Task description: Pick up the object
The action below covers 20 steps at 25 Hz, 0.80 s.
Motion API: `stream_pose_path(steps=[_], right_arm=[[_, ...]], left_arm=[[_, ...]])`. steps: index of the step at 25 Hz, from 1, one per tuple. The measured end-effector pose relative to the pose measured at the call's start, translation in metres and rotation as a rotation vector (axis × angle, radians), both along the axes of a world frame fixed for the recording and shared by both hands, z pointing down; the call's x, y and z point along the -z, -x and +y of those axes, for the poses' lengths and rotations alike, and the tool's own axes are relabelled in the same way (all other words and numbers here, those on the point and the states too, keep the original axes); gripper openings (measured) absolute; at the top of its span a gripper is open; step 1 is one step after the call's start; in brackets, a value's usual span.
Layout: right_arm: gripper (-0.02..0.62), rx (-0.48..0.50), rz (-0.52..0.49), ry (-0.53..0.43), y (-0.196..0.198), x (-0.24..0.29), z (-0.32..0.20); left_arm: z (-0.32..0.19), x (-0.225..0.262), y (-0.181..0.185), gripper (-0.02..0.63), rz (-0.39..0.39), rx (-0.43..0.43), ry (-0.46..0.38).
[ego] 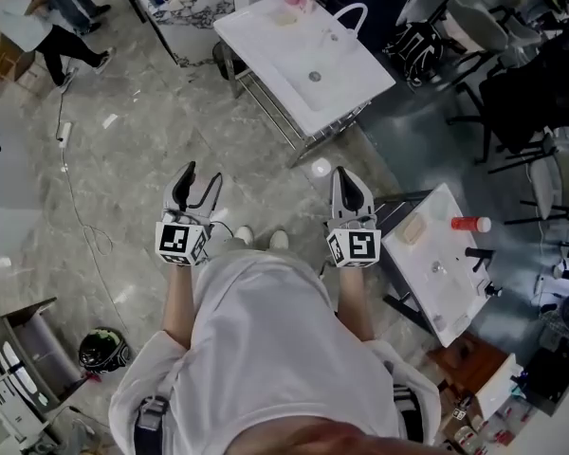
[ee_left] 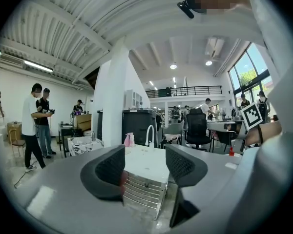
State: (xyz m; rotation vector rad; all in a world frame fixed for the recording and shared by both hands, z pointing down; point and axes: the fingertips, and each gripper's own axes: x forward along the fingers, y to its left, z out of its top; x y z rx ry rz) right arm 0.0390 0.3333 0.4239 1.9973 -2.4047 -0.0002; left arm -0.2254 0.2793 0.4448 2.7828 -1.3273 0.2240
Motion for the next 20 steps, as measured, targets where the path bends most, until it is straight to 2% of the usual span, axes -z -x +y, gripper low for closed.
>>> stream_pose_path(steps=[2, 7, 15, 20], right_arm=[[0.002, 0.007, -0.01, 0.0, -0.006, -0.003, 0.004], [0.002, 0.035, -0.039, -0.001, -0.019, -0.016, 0.013], [0.002, 0.076, -0.073, 0.01, -0.025, -0.032, 0.001], [0.002, 0.075, -0.074, 0.015, -0.032, -0.035, -0.019]], left_arm=[[0.003, 0.001, -0.009, 0.32, -0.01, -0.004, -0.006], [0.013, 0.001, -0.029, 0.453, -0.043, 0.004, -0.018], [0.012, 0.007, -0.027, 0.542, -0.052, 0.056, -0.025], [-0.014, 0.004, -0.034, 0.558, -0.049, 0.068, -0.029]])
